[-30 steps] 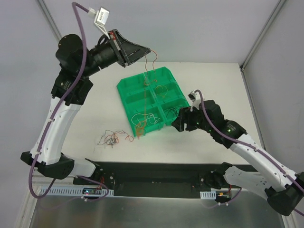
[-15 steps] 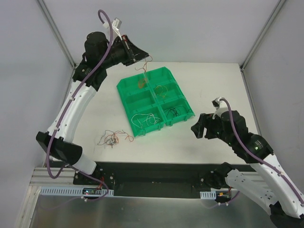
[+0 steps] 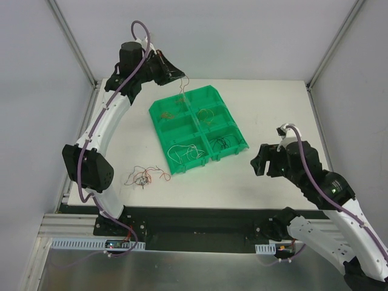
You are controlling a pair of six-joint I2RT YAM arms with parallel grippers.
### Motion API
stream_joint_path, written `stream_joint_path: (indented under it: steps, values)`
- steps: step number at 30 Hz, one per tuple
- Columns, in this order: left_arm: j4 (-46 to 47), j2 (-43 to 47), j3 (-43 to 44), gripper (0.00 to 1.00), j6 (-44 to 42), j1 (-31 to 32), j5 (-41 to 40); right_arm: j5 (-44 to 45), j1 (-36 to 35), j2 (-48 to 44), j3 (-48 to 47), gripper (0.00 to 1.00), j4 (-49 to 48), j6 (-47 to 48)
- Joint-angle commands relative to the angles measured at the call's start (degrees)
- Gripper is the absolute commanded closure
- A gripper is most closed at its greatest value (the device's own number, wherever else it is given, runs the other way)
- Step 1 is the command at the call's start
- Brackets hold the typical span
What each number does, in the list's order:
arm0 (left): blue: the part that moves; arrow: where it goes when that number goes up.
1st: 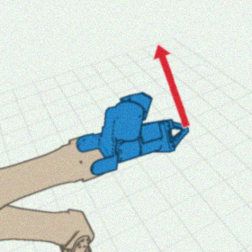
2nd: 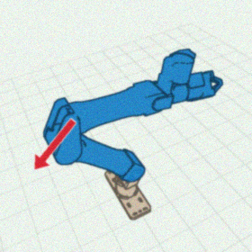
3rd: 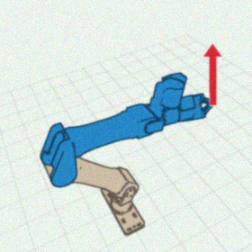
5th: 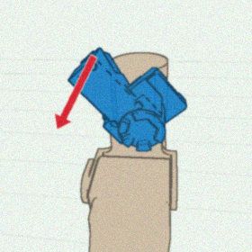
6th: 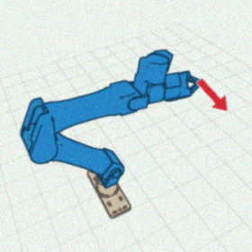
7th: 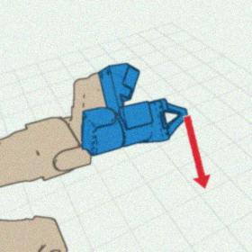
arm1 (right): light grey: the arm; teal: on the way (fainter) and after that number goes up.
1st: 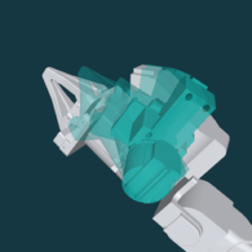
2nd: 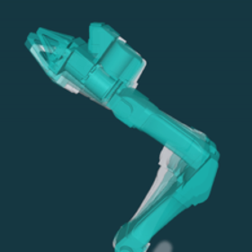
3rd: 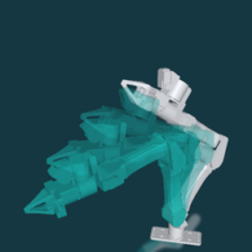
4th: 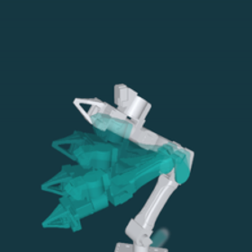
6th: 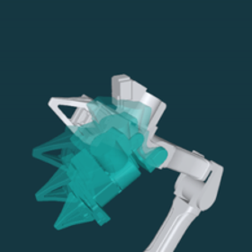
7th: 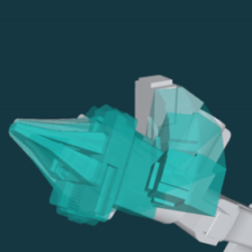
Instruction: Untangle the cables
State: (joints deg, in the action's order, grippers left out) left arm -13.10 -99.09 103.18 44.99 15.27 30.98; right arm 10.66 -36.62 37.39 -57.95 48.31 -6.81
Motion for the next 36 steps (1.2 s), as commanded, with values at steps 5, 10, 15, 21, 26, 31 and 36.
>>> stream_joint_path:
  steps: [5,10,15,21,26,31,36]
  values:
    - [2.4,3.6,3.1,1.0,-1.7,-0.7,1.5,0.2,0.5,2.8,-2.4,0.23,0.6,2.1]
    - [2.4,2.9,5.0,1.0,-2.8,-1.5,-0.5,-0.9,0.7,3.8,-2.5,0.23,-0.2,2.2]
    - [2.4,0.7,3.4,1.0,-4.4,-3.1,-2.3,-0.7,0.8,3.7,-3.1,0.23,0.2,2.5]
    - [2.6,-5.4,3.5,1.0,-6.8,-5.3,-2.8,0.2,0.9,2.8,-3.5,0.23,2.2,1.9]
    - [1.5,-13.1,5.0,1.0,-10.5,-6.0,-1.4,0.5,1.0,2.6,-3.6,0.23,2.9,1.3]
    - [1.1,-16.0,-0.9,1.0,-10.1,-5.7,-0.4,0.7,1.0,3.5,-4.1,0.23,3.0,0.9]
    - [0.6,-17.6,-3.3,1.0,-12.6,-5.8,-2.2,0.0,1.1,4.4,-4.7,0.23,3.1,0.0]
